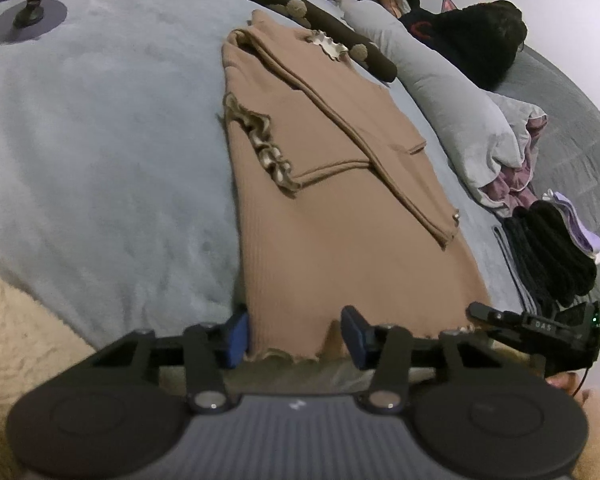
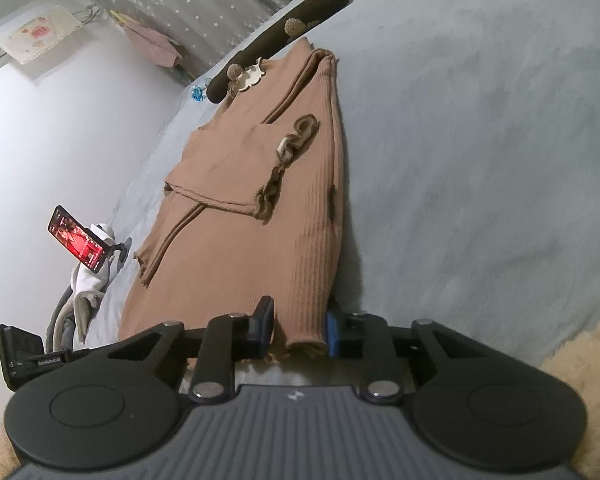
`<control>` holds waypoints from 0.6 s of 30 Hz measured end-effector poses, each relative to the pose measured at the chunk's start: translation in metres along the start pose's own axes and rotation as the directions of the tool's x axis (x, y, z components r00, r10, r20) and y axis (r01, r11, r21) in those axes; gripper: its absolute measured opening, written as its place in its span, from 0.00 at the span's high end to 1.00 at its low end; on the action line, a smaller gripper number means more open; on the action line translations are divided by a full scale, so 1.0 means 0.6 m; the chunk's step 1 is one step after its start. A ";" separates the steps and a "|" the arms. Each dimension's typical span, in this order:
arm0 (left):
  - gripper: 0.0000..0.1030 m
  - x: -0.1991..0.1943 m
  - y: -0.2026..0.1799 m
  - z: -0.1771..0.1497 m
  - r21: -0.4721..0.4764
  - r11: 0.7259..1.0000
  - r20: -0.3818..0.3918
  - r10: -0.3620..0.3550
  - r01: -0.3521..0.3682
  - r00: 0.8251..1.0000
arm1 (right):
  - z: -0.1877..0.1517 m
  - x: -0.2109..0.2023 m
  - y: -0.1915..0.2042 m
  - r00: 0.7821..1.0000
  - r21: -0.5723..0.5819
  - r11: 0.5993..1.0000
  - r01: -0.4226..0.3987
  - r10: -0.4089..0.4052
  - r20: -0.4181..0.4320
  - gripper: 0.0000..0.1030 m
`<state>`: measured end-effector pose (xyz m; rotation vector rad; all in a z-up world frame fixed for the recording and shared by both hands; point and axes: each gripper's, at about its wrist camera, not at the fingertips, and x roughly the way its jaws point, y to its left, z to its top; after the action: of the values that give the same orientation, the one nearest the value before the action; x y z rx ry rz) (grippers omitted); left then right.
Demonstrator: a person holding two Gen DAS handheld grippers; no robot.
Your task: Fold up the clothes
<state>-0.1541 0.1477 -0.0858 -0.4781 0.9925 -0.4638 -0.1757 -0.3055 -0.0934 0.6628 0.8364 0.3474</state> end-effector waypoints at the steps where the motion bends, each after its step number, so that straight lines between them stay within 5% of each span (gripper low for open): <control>1: 0.56 0.001 0.001 0.000 -0.003 1.000 -0.004 -0.006 0.006 1.000 | -0.001 0.000 0.000 1.000 0.000 1.000 0.000 0.000 0.000 0.73; 11: 0.74 0.008 -0.001 -0.003 -0.019 0.999 -0.006 -0.027 0.027 1.000 | -0.002 0.008 0.001 1.000 0.011 1.000 -0.010 0.010 -0.008 0.84; 18: 0.86 -0.002 -0.015 -0.011 -0.001 0.999 0.066 -0.034 0.034 0.997 | -0.001 0.001 0.005 1.000 0.003 1.000 -0.013 0.013 0.004 0.85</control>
<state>-0.1618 0.1401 -0.0831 -0.5102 0.9222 -0.4746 -0.1761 -0.3027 -0.0921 0.6718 0.8289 0.3567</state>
